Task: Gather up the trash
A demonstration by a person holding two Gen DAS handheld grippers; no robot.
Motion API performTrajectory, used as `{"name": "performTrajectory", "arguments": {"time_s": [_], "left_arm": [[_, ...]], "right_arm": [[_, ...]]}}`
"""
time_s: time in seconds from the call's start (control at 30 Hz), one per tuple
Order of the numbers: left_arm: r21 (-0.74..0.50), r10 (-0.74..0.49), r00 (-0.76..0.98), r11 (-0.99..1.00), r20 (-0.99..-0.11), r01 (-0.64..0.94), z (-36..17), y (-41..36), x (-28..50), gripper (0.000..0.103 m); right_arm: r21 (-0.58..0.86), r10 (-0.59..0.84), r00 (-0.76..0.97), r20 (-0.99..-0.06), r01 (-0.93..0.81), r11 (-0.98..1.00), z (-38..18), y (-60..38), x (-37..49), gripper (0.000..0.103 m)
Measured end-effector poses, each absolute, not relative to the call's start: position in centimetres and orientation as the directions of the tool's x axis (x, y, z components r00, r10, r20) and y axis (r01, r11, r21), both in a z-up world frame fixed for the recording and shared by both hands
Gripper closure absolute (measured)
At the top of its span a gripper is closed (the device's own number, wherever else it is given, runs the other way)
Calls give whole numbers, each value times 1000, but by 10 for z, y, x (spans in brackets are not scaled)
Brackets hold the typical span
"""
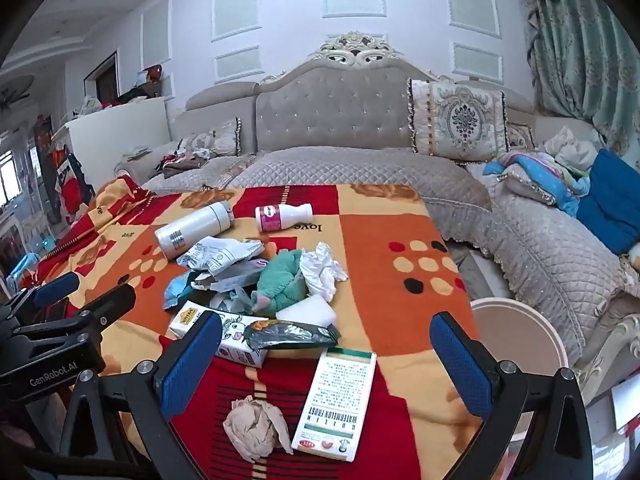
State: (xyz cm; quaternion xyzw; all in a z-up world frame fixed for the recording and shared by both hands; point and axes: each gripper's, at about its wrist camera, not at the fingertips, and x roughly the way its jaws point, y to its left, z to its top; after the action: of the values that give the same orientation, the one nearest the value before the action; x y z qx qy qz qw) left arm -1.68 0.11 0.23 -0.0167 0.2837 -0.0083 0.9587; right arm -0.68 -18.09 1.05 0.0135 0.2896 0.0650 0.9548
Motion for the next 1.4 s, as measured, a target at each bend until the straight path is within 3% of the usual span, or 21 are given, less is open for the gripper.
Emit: {"name": "performTrajectory", "arguments": {"time_s": [1.4], "left_arm": [[-59, 18, 848, 997, -530, -57, 8, 3, 10, 4]], "right_arm": [[65, 145, 829, -540, -130, 989, 3, -180, 19, 0]]}}
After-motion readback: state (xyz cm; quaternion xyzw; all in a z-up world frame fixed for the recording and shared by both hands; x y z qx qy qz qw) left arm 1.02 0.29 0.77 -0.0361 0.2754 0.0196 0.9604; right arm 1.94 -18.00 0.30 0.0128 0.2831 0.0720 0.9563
